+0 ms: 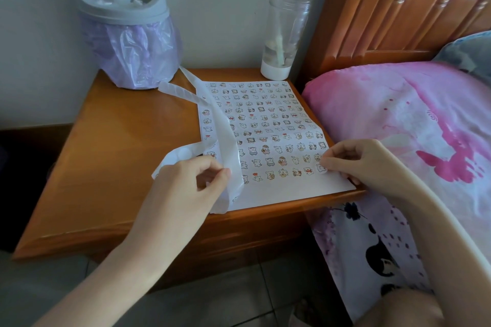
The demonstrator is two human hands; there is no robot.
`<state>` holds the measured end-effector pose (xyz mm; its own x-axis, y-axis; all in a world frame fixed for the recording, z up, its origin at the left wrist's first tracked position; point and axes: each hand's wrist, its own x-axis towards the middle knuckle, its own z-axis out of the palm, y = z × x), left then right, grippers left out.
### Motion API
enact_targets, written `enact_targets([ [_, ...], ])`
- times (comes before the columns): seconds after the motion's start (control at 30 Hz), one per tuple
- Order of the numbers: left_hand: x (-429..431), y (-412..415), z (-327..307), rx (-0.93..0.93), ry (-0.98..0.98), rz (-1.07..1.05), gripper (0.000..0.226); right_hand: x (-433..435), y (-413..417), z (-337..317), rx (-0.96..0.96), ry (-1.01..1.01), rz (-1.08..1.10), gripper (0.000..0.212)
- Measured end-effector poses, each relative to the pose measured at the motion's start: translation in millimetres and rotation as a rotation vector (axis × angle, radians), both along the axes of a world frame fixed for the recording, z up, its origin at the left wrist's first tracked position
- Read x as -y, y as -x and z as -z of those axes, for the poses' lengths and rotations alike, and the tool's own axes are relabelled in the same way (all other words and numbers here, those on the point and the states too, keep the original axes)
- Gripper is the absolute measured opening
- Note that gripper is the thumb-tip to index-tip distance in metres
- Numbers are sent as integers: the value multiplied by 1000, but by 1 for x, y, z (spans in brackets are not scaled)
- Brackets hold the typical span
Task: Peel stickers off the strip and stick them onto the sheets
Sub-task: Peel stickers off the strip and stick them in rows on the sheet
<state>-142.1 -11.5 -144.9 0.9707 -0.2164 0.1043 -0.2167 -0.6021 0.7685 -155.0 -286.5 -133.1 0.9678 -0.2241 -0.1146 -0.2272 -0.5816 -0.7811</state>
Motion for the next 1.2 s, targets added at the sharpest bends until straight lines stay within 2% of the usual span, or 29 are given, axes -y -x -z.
enact_targets([
  [0.57,0,-1,0,19,-22,14,13,-1,-2,9,82,124,-19,4],
  [0.8,0,-1,1,34,-22,18,11,0,-2,13,105,136,-26,20],
  [1.07,-1,-1,1,49,-22,39,13,3,-6,17,114,205,-31,15],
  [1.2,-1,0,0,61,-23,41,13,4,-4,16,130,144,-19,13],
])
